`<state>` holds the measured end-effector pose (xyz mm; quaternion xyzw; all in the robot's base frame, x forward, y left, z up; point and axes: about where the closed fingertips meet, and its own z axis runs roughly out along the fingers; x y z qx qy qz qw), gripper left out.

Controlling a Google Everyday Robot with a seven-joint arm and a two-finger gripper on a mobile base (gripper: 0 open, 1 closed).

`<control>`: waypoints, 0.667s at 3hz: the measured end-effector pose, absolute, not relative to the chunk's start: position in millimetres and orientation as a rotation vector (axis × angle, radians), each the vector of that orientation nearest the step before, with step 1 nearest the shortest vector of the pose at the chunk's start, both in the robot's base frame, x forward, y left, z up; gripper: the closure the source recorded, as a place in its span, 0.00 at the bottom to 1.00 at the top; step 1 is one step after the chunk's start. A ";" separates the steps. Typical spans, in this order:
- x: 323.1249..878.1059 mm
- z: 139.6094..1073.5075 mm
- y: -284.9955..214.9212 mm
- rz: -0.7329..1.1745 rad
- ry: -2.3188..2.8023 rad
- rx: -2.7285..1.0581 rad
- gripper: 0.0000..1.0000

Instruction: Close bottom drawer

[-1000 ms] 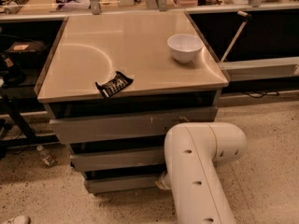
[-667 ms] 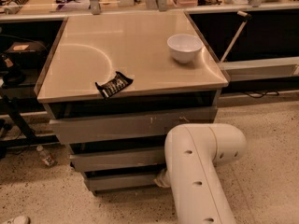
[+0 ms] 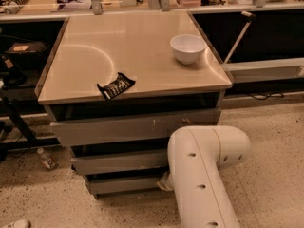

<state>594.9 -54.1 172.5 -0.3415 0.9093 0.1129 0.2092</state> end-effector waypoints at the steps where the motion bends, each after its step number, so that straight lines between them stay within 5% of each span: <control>1: 594.9 172.4 -54.1 0.314 2.529 -0.950 0.35; 2: 594.9 172.4 -54.1 0.314 2.529 -0.950 0.11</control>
Offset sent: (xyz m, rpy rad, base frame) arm 0.0000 0.0000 0.0000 0.0000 0.0000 0.0000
